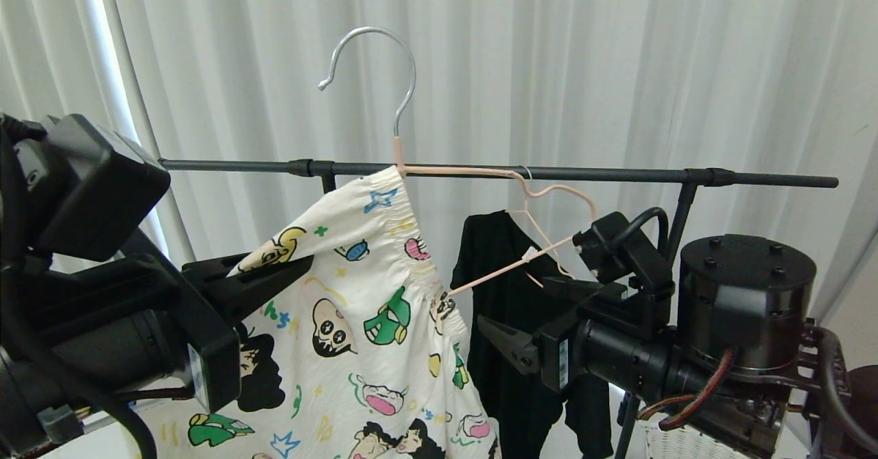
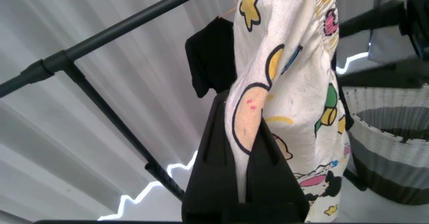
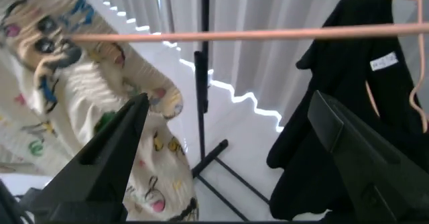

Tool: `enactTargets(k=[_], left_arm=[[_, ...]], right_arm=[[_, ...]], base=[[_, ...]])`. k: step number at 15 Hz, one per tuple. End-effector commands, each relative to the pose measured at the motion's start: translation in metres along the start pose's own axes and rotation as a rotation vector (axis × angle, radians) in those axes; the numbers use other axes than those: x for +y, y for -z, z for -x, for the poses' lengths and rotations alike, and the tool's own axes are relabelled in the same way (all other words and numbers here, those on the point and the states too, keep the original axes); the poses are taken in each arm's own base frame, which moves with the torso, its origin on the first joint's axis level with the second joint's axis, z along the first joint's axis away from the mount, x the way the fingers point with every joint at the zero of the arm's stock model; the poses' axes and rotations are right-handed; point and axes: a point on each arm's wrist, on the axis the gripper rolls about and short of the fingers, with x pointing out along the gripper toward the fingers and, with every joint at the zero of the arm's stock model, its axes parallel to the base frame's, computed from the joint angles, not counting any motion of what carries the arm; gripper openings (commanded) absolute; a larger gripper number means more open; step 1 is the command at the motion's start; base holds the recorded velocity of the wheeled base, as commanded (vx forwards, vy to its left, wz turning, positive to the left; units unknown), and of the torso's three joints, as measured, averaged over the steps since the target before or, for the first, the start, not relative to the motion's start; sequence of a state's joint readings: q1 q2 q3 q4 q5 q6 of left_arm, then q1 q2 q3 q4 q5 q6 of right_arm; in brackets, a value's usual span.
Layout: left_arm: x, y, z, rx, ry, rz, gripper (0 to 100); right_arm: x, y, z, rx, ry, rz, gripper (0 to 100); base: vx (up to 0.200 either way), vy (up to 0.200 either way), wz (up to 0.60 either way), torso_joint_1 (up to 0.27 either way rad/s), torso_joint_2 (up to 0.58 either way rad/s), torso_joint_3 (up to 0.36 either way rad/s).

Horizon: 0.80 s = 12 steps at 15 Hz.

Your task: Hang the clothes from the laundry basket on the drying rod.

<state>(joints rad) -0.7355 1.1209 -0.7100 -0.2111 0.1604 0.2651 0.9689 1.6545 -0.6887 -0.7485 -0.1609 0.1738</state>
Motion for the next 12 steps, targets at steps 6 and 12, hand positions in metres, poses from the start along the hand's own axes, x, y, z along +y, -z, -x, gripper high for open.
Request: enactTargets(k=[6, 12], left_arm=[[0.000, -0.008, -0.006, -0.010, 0.001, 0.001, 0], [-0.006, -0.017, -0.002, -0.052, 0.044, -0.011, 0]], right_arm=[[0.056, 0.015, 0.010, 0.028, -0.196, 0.043, 100], [0.057, 0.028, 0.013, 0.075, -0.199, 0.056, 100]], base=[[0.000, 0.000, 0.00, 0.000, 0.00, 0.000], [0.000, 0.000, 0.00, 0.000, 0.00, 0.000]])
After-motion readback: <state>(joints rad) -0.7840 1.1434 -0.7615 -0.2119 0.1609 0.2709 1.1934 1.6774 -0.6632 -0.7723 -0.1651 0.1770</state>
